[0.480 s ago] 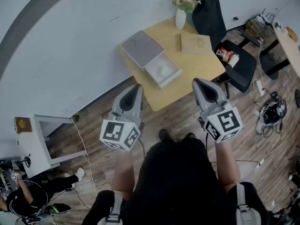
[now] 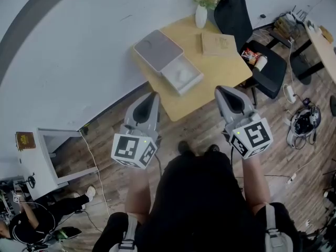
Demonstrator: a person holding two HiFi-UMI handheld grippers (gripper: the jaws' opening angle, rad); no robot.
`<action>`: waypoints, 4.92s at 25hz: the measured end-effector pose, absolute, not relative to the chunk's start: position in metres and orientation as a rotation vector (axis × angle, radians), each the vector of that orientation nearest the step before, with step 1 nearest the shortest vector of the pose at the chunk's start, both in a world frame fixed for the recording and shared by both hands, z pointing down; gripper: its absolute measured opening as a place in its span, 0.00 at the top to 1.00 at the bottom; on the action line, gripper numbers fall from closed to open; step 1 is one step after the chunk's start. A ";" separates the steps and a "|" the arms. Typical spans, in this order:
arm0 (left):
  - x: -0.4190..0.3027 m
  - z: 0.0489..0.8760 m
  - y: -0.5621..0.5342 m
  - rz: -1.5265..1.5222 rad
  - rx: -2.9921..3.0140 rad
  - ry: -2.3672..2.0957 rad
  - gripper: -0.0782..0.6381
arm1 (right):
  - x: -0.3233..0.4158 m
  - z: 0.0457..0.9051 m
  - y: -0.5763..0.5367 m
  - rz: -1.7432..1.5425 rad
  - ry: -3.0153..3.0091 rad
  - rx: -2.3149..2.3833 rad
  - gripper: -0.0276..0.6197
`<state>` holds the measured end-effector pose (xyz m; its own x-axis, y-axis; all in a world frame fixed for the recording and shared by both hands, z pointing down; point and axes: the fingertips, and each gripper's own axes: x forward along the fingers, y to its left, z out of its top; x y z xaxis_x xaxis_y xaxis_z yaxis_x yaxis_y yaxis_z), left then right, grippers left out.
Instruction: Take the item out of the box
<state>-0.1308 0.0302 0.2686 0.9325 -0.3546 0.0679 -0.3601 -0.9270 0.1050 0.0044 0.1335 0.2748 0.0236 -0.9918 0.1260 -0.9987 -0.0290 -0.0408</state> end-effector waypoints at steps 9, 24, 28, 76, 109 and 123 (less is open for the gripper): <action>-0.141 0.268 0.035 0.062 2.997 -0.497 0.87 | 0.007 0.284 0.133 0.285 -2.139 2.284 0.95; -0.133 0.282 0.027 0.087 2.972 -0.508 0.87 | 0.026 0.300 0.128 0.376 -2.110 2.301 0.95; -0.125 0.284 0.018 0.083 2.969 -0.567 0.87 | 0.040 0.303 0.112 0.375 -2.145 2.261 0.95; -0.020 0.317 -0.064 0.144 2.547 -1.379 0.87 | 0.157 0.381 -0.086 0.491 -2.628 1.308 0.95; -0.038 0.356 -0.127 0.217 2.515 -1.274 0.87 | 0.089 0.525 -0.116 0.005 -2.299 0.757 0.95; -0.052 0.388 -0.141 0.273 2.476 -1.200 0.87 | 0.084 0.599 -0.112 -0.075 -2.109 0.486 0.88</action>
